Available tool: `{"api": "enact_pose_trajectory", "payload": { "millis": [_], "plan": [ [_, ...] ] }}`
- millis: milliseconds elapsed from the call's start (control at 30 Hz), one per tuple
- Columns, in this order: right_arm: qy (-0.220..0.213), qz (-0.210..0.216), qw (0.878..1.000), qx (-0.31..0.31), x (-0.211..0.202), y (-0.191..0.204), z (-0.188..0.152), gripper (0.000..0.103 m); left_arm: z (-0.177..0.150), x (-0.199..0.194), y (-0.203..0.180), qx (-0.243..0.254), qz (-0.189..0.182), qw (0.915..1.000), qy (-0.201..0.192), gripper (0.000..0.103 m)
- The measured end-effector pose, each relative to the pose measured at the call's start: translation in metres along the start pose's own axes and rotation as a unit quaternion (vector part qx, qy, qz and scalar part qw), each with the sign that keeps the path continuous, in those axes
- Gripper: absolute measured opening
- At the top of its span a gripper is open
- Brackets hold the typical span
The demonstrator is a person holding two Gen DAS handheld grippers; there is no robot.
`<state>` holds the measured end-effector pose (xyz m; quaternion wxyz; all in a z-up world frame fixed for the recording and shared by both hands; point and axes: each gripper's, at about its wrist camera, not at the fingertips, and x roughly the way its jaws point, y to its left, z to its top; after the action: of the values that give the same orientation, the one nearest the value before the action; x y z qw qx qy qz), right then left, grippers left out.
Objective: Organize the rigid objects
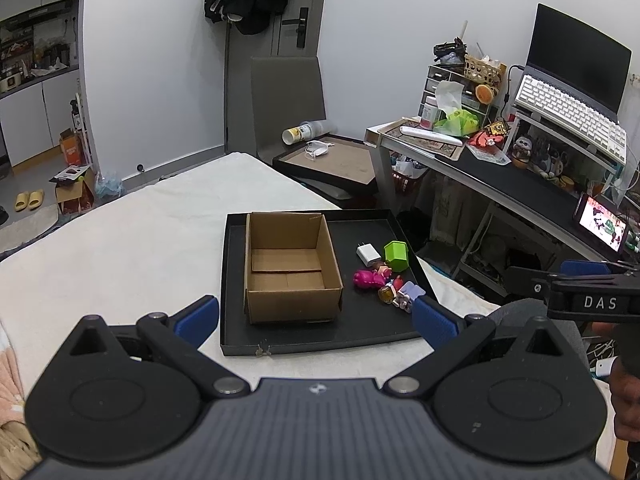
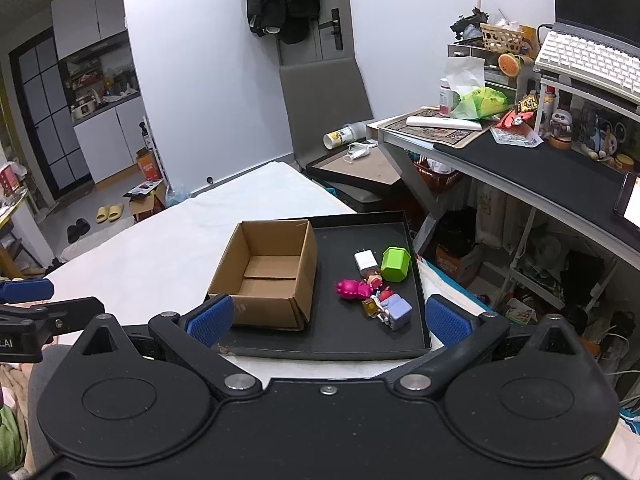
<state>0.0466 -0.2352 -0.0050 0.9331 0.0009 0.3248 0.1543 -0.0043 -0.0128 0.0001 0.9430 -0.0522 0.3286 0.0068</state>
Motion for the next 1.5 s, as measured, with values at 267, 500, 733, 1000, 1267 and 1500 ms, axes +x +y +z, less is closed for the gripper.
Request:
{"api": "enact_pose_trajectory", "payload": {
  "millis": [267, 500, 733, 1000, 1267, 1500],
  "plan": [
    [0.001, 0.003, 1.000, -0.006, 0.002, 0.003, 0.000, 0.103, 0.001, 0.003, 0.001, 0.001, 0.000, 1.0000, 0.003, 0.102],
    [0.001, 0.002, 1.000, 0.004, 0.007, 0.000, -0.001, 0.103, 0.000, 0.010, 0.005, -0.001, 0.001, 1.0000, 0.010, 0.102],
    [0.014, 0.002, 1.000, 0.012, 0.020, -0.004, -0.003, 0.103, 0.000, 0.020, 0.006, 0.005, -0.003, 0.9998, 0.019, 0.102],
    [0.034, -0.006, 0.999, 0.023, 0.043, -0.016, -0.002, 0.103, 0.001, 0.044, 0.016, -0.006, 0.003, 0.9993, 0.037, 0.102],
    [0.057, -0.015, 0.997, 0.043, 0.073, -0.029, 0.000, 0.103, 0.006, 0.077, 0.032, -0.034, 0.019, 0.9976, 0.058, 0.102],
    [0.071, -0.026, 0.995, 0.066, 0.102, -0.042, 0.007, 0.103, 0.011, 0.105, 0.054, -0.071, 0.021, 0.9952, 0.065, 0.102]
  ]
}}
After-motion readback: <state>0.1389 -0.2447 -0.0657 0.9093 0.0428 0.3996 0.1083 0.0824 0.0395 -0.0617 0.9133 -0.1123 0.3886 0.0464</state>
